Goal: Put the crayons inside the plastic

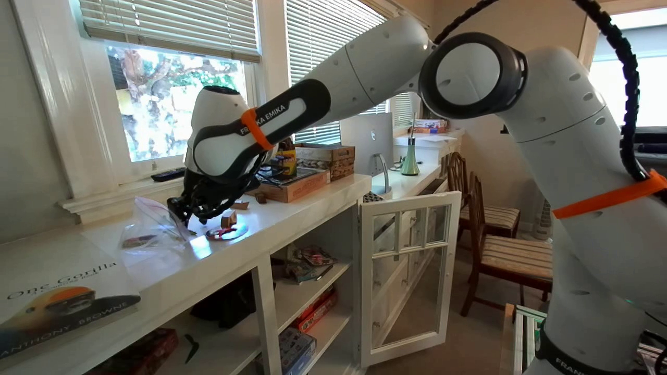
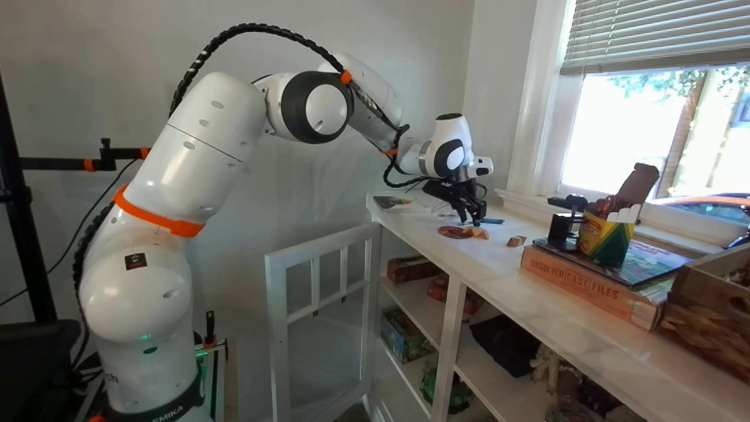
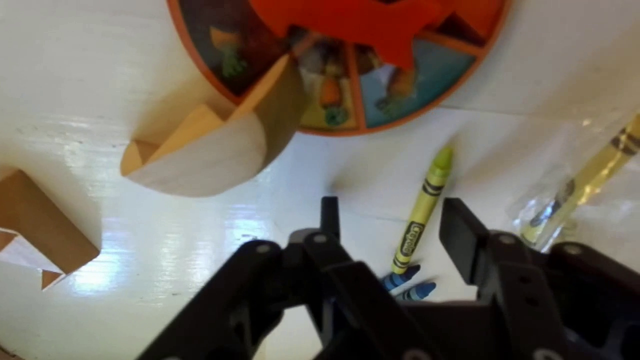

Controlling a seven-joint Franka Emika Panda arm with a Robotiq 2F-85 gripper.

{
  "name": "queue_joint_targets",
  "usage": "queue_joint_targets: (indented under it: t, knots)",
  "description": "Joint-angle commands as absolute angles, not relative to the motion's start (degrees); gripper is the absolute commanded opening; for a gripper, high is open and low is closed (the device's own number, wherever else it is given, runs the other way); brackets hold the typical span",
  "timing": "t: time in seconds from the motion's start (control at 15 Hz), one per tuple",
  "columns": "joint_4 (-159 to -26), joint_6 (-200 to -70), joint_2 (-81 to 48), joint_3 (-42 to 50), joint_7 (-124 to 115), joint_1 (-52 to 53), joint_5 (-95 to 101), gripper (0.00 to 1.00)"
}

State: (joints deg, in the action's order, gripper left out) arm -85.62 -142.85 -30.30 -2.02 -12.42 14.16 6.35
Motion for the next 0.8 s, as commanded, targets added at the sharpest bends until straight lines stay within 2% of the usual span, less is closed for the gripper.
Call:
queue_joint_targets:
  t: [0.0,0.2,0.73]
  knots:
    - [-85.3,-144.2,-31.2,-1.3,-13.4,14.9,7.6,0.24]
    - [-85.5,-144.2,-31.0,-1.3,-13.3,14.8,7.5,0.0]
    - [-86.2,-142.1,-27.9,-1.8,-12.9,14.4,6.7,0.03]
